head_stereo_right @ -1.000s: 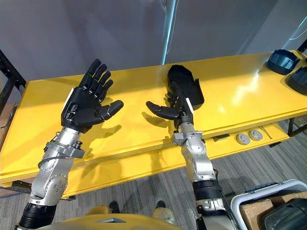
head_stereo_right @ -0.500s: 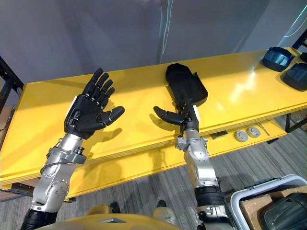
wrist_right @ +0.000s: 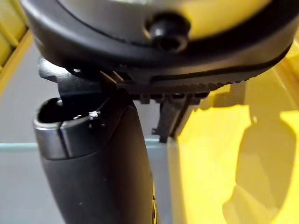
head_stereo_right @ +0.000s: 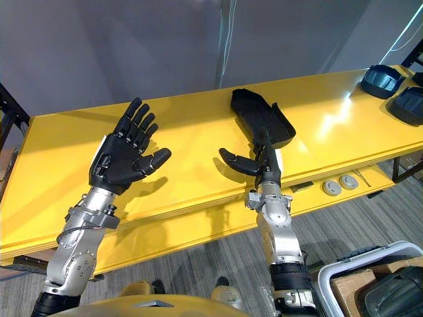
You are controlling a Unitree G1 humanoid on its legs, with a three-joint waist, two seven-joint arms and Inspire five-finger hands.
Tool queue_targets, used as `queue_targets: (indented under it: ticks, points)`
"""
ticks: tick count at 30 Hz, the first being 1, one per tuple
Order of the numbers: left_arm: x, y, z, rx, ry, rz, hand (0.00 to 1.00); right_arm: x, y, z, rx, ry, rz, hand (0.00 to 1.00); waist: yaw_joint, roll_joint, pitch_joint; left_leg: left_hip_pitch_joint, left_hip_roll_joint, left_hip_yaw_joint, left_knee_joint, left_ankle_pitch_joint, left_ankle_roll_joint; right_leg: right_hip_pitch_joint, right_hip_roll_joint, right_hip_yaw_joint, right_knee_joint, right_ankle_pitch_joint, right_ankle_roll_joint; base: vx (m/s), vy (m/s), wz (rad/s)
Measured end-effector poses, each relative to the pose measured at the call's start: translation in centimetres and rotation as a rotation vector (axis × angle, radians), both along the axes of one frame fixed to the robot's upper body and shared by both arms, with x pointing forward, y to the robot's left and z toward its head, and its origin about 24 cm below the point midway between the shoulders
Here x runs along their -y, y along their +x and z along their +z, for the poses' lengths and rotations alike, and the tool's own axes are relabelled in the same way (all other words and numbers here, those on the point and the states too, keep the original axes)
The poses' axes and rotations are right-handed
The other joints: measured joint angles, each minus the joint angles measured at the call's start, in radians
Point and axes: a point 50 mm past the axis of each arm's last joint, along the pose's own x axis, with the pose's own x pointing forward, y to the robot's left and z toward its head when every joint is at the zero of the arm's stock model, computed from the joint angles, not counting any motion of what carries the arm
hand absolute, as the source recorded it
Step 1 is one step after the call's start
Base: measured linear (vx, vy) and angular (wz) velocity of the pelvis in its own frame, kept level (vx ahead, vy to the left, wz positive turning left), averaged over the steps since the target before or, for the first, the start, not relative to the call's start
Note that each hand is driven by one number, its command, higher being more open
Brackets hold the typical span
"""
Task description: Walk over and take three plastic housings, then place them on the shelf
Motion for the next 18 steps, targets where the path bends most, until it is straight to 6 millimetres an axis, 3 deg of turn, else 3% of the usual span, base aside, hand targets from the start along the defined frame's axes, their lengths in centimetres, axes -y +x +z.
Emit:
queue_targets:
  ticks: [7,12,18]
  points:
    - [0.0,-0.1,-0.1,-0.002,-0.001,-0.002,1.00,-0.4,-0.2,0.0,0.006,0.005,0.133,1.00,0.000,0.003,0.000,0.000,0.001,0.001,0.000,0.000,-0.001,0.000,0.001,0.000,-0.004,0.000,0.000,0.00,0.000,0.00]
    - [-0.2,-0.1,-0.1,-0.004,-0.007,0.005,1.00,-1.7,-0.6,1.9,0.104,0.062,0.326,1.00,0.005,0.003,0.000,-0.001,0.000,0.000,0.000,-0.002,-0.001,0.007,0.001,-0.001,-0.016,0.003,0.004,0.00,0.000,0.00]
    - [-0.6,-0.1,0.0,-0.006,-0.024,0.017,1.00,-1.6,-0.9,4.7,0.279,0.046,0.272,1.00,0.010,0.003,-0.001,0.001,-0.002,-0.004,0.002,-0.002,0.000,0.016,0.001,-0.003,-0.017,0.008,0.010,0.01,-0.004,0.02]
